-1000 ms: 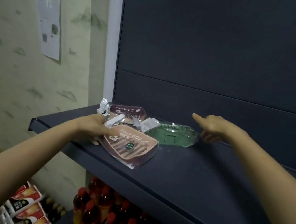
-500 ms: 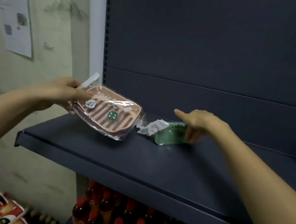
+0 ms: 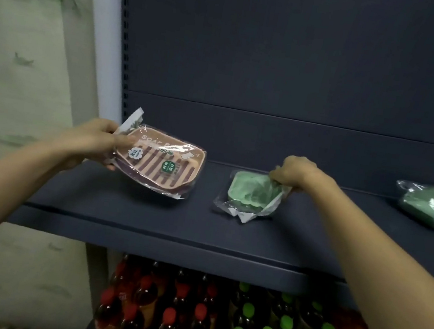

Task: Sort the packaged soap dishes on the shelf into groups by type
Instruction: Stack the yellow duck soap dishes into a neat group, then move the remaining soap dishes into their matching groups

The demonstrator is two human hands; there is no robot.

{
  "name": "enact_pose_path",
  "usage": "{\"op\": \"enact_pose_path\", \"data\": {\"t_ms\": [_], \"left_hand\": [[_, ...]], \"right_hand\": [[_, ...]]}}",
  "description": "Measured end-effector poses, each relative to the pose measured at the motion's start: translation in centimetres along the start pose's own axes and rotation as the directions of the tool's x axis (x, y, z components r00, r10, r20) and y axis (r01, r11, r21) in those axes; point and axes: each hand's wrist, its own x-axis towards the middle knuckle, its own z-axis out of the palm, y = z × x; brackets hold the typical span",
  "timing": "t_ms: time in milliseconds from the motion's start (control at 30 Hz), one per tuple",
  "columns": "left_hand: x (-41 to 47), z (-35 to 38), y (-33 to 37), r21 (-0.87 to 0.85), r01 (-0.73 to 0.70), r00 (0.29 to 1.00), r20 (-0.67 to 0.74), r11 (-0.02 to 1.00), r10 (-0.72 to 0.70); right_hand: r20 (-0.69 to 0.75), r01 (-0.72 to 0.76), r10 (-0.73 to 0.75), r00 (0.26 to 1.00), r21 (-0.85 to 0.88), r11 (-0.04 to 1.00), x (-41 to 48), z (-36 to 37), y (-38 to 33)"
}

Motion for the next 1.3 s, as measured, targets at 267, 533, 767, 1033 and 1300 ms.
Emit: {"op": "enact_pose_path", "data": {"t_ms": [267, 533, 767, 1033, 1300], "left_hand": [[0.7, 7.0, 4.0, -0.094, -0.115, 0.984, 0.125, 0.989, 0.127], [-1.2, 16.9, 10.1, -0.141, -0.208, 0.949, 0.212, 0.968, 0.234], [-4.7, 26.4, 15.4, -0.181, -0.208, 0.933, 0.259, 0.961, 0.25], [-9.7, 36.6, 21.5, -0.196, -0.253, 0.929, 0.224, 0.947, 0.294], [-12.4, 44.9, 28.3, -0.203, -0.288, 0.912, 0.241, 0.936, 0.333]], "right_hand": [[-0.235, -0.03, 0.001, 0.972, -0.118, 0.993, -4.8, -2.9, 8.5], [-0.345, -0.043, -0.042, 0.938, -0.234, 0.971, -8.9, -7.0, 20.0], [-0.429, -0.019, -0.099, 0.898, -0.262, 0.965, -12.4, -11.2, 31.2], [-0.486, -0.019, -0.124, 0.865, -0.279, 0.96, -15.8, -15.4, 43.6], [-0.49, -0.053, -0.048, 0.87, -0.191, 0.98, -17.3, -17.7, 54.8]]}}
